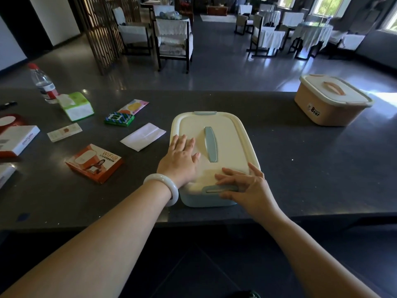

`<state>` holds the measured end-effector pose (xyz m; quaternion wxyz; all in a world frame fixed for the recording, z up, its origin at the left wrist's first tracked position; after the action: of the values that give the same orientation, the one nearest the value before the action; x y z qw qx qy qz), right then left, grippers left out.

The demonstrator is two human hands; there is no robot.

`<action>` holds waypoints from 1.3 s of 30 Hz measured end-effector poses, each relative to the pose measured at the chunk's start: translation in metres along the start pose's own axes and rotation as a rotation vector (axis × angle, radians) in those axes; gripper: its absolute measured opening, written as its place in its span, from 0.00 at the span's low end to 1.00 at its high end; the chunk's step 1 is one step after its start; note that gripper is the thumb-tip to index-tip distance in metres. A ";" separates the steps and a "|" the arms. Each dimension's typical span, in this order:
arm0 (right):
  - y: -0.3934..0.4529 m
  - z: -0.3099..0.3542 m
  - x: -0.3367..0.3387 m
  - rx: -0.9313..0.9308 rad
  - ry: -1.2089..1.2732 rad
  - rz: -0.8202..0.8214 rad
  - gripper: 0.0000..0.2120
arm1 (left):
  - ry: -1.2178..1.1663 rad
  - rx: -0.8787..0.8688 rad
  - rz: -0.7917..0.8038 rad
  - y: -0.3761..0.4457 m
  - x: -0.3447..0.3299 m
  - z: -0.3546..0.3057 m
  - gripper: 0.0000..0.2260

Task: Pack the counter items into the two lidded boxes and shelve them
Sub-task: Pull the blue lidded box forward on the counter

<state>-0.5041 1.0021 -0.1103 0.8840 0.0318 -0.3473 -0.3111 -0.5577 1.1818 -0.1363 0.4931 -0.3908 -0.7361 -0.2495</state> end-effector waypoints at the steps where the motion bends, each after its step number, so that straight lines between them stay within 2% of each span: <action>1: -0.001 0.001 0.000 0.007 -0.001 -0.005 0.14 | 0.002 0.000 0.002 0.000 0.000 0.000 0.26; 8: -0.003 0.010 0.002 0.101 -0.160 0.033 0.17 | 0.038 -0.013 0.020 0.002 -0.001 0.001 0.26; 11: -0.001 0.002 0.004 0.030 -0.084 0.075 0.19 | 0.151 -0.019 0.012 0.007 0.004 0.000 0.25; 14: 0.013 -0.015 0.017 -0.136 0.057 0.018 0.11 | 0.162 -0.073 -0.123 0.017 0.027 -0.011 0.21; 16: 0.036 -0.022 0.031 -0.194 -0.049 -0.055 0.06 | 0.145 -0.056 -0.145 0.031 0.035 -0.013 0.20; 20: 0.095 -0.032 0.032 -0.222 -0.292 -0.030 0.16 | 0.155 0.021 -0.012 0.063 0.024 -0.010 0.27; 24: 0.149 -0.049 0.018 -0.179 -0.429 0.069 0.24 | 0.243 0.006 0.061 0.073 0.006 -0.008 0.28; 28: 0.200 -0.069 0.007 -0.188 -0.505 0.147 0.28 | 0.336 -0.042 0.058 0.074 -0.005 -0.006 0.28; 32: 0.240 -0.082 -0.010 -0.202 -0.558 0.254 0.29 | 0.316 -0.019 0.028 0.080 -0.008 -0.002 0.27; 35: 0.256 -0.089 -0.020 -0.211 -0.538 0.269 0.27 | 0.335 -0.030 -0.005 0.081 -0.010 -0.001 0.27; 39: 0.262 -0.098 -0.014 -0.223 -0.432 0.092 0.17 | 0.314 -0.028 -0.026 0.082 -0.014 0.003 0.27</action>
<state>-0.3115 1.2054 -0.1211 0.8006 -0.1490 -0.4930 -0.3063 -0.4892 1.2259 -0.1513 0.5932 -0.3443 -0.6515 -0.3243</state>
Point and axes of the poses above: each hand's wrist, its own y-axis towards the middle knuckle, its own x-axis out of the back of the hand, z = x × y, the point moved 10 cm from there along y, towards the middle knuckle, and after that the axes turned 3 degrees about -y, right-handed, at the moved point
